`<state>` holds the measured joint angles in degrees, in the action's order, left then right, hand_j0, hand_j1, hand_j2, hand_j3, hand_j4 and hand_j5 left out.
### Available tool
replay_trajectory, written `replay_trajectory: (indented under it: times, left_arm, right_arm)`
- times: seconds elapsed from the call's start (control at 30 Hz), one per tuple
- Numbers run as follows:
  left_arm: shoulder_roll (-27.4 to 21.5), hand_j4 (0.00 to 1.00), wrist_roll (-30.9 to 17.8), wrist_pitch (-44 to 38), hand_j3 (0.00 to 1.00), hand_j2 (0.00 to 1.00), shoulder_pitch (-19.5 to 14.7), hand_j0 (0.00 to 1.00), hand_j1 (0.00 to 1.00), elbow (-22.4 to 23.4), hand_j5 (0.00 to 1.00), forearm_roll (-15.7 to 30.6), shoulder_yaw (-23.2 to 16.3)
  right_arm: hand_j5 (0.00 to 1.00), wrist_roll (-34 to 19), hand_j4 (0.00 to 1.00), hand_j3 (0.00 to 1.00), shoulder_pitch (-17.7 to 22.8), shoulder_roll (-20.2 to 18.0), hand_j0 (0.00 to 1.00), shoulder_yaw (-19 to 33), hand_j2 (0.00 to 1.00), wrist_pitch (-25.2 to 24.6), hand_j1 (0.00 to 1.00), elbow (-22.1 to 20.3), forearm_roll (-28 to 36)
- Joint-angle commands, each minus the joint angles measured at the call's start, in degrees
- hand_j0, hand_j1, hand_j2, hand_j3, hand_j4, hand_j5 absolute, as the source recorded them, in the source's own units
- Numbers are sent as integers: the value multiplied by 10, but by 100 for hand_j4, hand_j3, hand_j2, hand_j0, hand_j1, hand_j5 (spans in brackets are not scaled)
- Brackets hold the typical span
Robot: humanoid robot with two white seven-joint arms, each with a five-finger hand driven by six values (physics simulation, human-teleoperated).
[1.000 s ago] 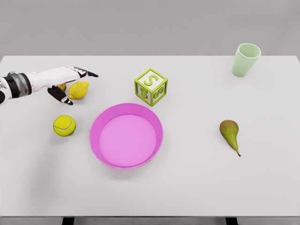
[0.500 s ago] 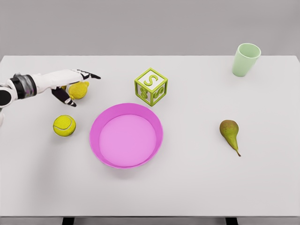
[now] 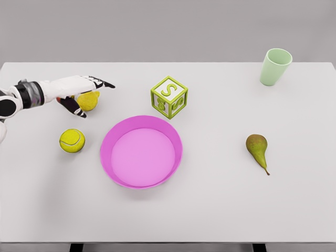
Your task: Put the lemon on the plate with left arm
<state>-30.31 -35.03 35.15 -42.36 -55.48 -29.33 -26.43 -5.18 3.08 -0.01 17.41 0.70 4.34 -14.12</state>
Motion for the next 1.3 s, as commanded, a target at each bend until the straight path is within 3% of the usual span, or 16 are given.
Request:
replay_trajectory:
  times: [0.0,0.8,1.27]
  left_arm:
    - [-2,100,0,-2,100,100,0,100,100,-4,100,-4,1]
    - [0,100,0,-2,100,100,4,100,100,-14,100,-73,8]
    - [-5,100,0,-2,100,100,1,100,100,-23,100,-82,15]
  right_arm:
    - [100,0,100,100,0,0,100,0,100,0,100,1,0]
    - [100,0,100,100,0,0,100,0,100,0,100,1,0]
    - [100,0,100,100,0,0,100,0,100,0,100,1,1]
